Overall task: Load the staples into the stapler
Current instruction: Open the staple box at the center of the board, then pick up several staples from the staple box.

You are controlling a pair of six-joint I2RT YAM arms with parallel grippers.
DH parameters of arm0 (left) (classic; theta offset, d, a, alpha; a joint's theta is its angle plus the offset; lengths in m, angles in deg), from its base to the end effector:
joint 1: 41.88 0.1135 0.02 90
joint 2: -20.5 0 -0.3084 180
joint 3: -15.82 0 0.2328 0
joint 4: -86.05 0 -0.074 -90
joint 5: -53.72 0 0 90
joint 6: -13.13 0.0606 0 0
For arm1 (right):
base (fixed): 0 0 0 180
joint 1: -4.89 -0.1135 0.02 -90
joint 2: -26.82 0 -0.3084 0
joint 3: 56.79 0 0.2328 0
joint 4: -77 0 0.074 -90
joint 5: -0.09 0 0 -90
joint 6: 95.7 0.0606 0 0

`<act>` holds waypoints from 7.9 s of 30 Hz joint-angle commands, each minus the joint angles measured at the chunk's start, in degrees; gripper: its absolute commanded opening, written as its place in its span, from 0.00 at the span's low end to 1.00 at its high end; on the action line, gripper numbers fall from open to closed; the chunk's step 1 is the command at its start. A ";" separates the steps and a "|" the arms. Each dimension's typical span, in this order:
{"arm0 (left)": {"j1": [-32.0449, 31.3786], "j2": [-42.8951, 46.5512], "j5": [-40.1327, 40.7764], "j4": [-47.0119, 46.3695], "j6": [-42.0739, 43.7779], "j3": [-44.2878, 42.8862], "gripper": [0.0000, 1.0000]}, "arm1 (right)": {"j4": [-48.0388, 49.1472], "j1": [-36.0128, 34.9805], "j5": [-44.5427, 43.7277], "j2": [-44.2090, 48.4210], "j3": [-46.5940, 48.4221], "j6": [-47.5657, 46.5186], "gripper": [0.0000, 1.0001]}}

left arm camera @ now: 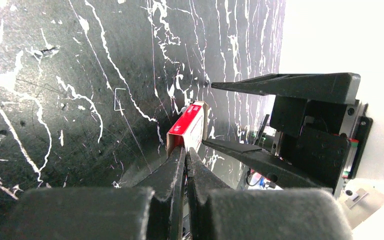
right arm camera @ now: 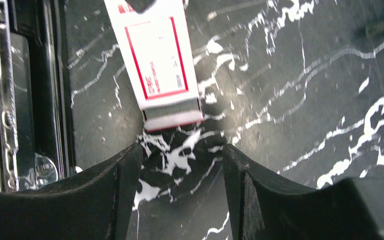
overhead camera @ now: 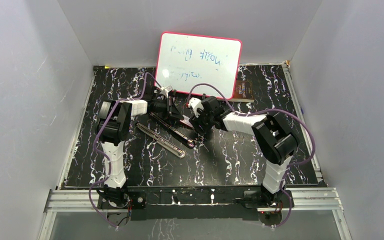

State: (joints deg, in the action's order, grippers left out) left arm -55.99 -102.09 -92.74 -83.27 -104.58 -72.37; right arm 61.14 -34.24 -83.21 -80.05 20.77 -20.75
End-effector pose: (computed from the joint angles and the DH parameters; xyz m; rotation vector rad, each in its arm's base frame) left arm 0.4281 -0.1597 0.1657 0.2374 2.3731 -1.5112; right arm 0.3113 0.2624 0.1995 -1.1340 2.0909 0.3407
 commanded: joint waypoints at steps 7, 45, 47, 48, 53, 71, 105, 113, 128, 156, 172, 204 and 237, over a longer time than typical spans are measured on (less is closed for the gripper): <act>0.12 1.63 0.66 -14.68 -12.42 5.95 0.00 | 8.09 4.96 -4.31 11.14 -9.01 28.30 0.70; -0.61 3.45 3.12 -37.66 -27.49 16.82 0.00 | 9.28 6.55 -2.40 -3.01 -1.02 57.97 0.51; -0.65 3.36 3.06 -37.61 -27.41 16.70 0.00 | 8.96 6.59 -2.13 -3.36 -0.85 57.65 0.50; -0.61 3.32 3.03 -37.61 -27.47 16.61 0.00 | 8.93 6.59 -2.02 -3.47 -0.78 57.59 0.50; -0.69 3.06 2.85 -37.70 -27.57 16.13 0.00 | 8.36 6.53 -1.22 -4.02 -0.45 57.11 0.45; -0.72 3.05 2.85 -37.66 -27.47 16.12 0.00 | 4.10 6.53 -7.14 -1.53 -1.85 54.22 0.24; -0.72 3.24 2.65 -36.87 -27.40 14.98 0.00 | 2.20 6.71 -2.84 -4.65 -1.10 51.89 0.00; -0.14 2.96 1.82 -36.60 -27.71 12.73 0.00 | -0.14 8.99 -7.42 -1.56 -4.32 49.35 0.00; 1.19 1.40 -0.25 -36.30 -27.51 10.97 0.01 | -2.00 14.35 -8.41 4.77 -10.21 45.10 0.00; 3.27 6.21 13.46 6.52 -1.25 -3.37 0.62 | -1.72 14.26 -4.29 10.23 -11.41 42.12 0.00; 3.36 14.62 30.52 20.10 11.36 -6.13 0.68 | -5.20 14.11 -6.24 5.97 -4.02 33.84 0.00; 3.35 20.38 36.08 20.10 14.63 -2.61 0.68 | -15.42 14.09 -3.72 2.16 9.40 14.66 0.30; 3.30 19.62 35.59 19.89 14.34 -2.42 0.68 | -15.94 6.51 -7.55 -0.68 10.53 20.28 0.37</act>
State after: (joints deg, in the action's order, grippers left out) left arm -52.90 -85.58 -56.59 -63.99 -90.70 -74.80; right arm 44.79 -27.40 -88.63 -80.29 28.86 -1.37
